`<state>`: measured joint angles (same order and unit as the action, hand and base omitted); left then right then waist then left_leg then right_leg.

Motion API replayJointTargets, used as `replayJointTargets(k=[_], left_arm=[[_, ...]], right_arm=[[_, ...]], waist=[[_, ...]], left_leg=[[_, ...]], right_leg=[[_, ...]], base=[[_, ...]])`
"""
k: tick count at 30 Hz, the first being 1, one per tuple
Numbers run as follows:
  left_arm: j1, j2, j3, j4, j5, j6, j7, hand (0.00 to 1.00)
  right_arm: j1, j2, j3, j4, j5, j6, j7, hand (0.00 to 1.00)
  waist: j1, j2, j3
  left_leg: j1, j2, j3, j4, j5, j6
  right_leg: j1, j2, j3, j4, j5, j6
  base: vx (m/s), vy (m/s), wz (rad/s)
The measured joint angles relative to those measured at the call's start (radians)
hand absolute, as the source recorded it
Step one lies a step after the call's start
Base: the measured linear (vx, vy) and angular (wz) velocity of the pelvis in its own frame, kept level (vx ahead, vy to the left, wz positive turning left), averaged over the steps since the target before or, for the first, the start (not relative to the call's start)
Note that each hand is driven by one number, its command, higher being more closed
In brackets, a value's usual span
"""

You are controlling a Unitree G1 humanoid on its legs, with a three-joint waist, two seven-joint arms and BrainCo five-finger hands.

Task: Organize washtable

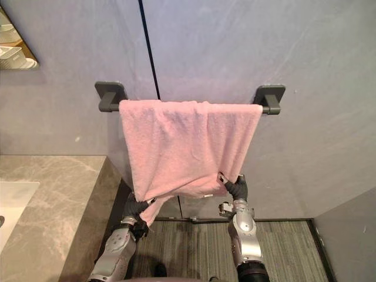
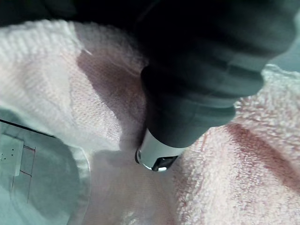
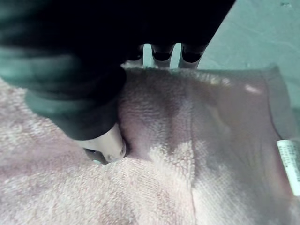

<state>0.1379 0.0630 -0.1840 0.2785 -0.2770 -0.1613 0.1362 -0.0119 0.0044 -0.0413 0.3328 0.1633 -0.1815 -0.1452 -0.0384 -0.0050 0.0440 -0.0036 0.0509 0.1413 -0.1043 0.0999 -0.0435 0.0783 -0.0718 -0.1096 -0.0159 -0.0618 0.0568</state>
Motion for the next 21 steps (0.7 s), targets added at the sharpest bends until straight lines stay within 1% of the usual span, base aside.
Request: replayJointTargets(k=[3,5,8,12,14,16,20,21], left_arm=[[0.002,0.000,0.003,0.020,-0.009,0.003,0.002,0.00],[0.003,0.001,0.004,0.028,-0.026,0.005,0.004,0.00],[0.003,0.000,0.024,0.028,-0.035,0.006,0.019,0.00],[0.004,-0.001,0.039,0.028,-0.048,0.006,0.022,0.00],[0.012,-0.005,0.056,0.022,-0.084,0.006,0.043,0.00],[0.023,-0.012,0.077,0.019,-0.090,0.006,0.050,0.00],[0.070,-0.020,0.129,-0.063,-0.108,0.006,0.078,0.00],[0.087,-0.034,0.156,-0.104,-0.108,0.005,0.087,0.00]], right_arm=[[0.005,0.000,-0.002,0.021,0.000,0.019,-0.012,0.00],[0.026,0.007,-0.002,0.059,-0.008,0.044,-0.030,0.00],[0.063,0.023,-0.021,0.073,-0.008,0.060,-0.032,0.00],[0.078,0.029,-0.040,0.073,-0.008,0.060,-0.052,0.00],[0.091,0.031,-0.049,0.071,-0.007,0.060,-0.070,0.00],[0.108,0.043,-0.070,0.055,-0.008,0.060,-0.075,0.00],[0.165,0.061,-0.112,-0.033,-0.009,0.060,-0.097,0.00],[0.179,0.061,-0.124,-0.061,-0.011,0.061,-0.103,0.00]], waist=[[0.000,-0.001,0.000],[0.002,-0.001,0.001],[-0.002,0.000,0.001],[-0.001,0.000,0.001],[-0.002,0.000,0.001],[-0.002,0.001,0.001],[-0.001,0.000,0.001],[0.000,0.001,0.001]], left_leg=[[0.001,0.000,0.000,0.000,-0.003,0.000],[0.001,0.000,0.001,0.000,-0.005,0.000],[0.001,0.000,0.004,0.000,-0.007,0.000],[0.003,0.000,0.005,0.000,-0.007,0.000],[0.007,0.001,0.007,0.000,-0.007,0.000],[0.009,0.002,0.009,0.000,-0.007,-0.001],[0.011,0.007,0.013,0.000,-0.010,-0.004],[0.013,0.001,0.014,0.000,-0.011,-0.002]], right_leg=[[0.004,0.000,0.000,-0.005,0.000,0.000],[0.004,0.000,0.000,-0.008,0.000,0.000],[0.005,0.000,0.001,-0.010,0.000,0.000],[0.006,0.000,0.002,-0.010,0.000,0.000],[0.008,0.000,0.005,-0.007,0.000,0.000],[0.008,0.000,0.006,-0.006,0.000,0.000],[0.007,0.000,0.011,-0.005,0.000,0.000],[0.007,0.000,0.012,-0.003,0.000,0.000]], base=[[0.00,0.000,0.00],[0.00,0.000,0.00],[0.00,0.000,0.00],[0.00,0.000,0.00],[-0.03,-0.004,-0.03],[-0.02,-0.002,-0.02],[0.00,0.000,-0.02],[0.00,0.000,-0.06]])
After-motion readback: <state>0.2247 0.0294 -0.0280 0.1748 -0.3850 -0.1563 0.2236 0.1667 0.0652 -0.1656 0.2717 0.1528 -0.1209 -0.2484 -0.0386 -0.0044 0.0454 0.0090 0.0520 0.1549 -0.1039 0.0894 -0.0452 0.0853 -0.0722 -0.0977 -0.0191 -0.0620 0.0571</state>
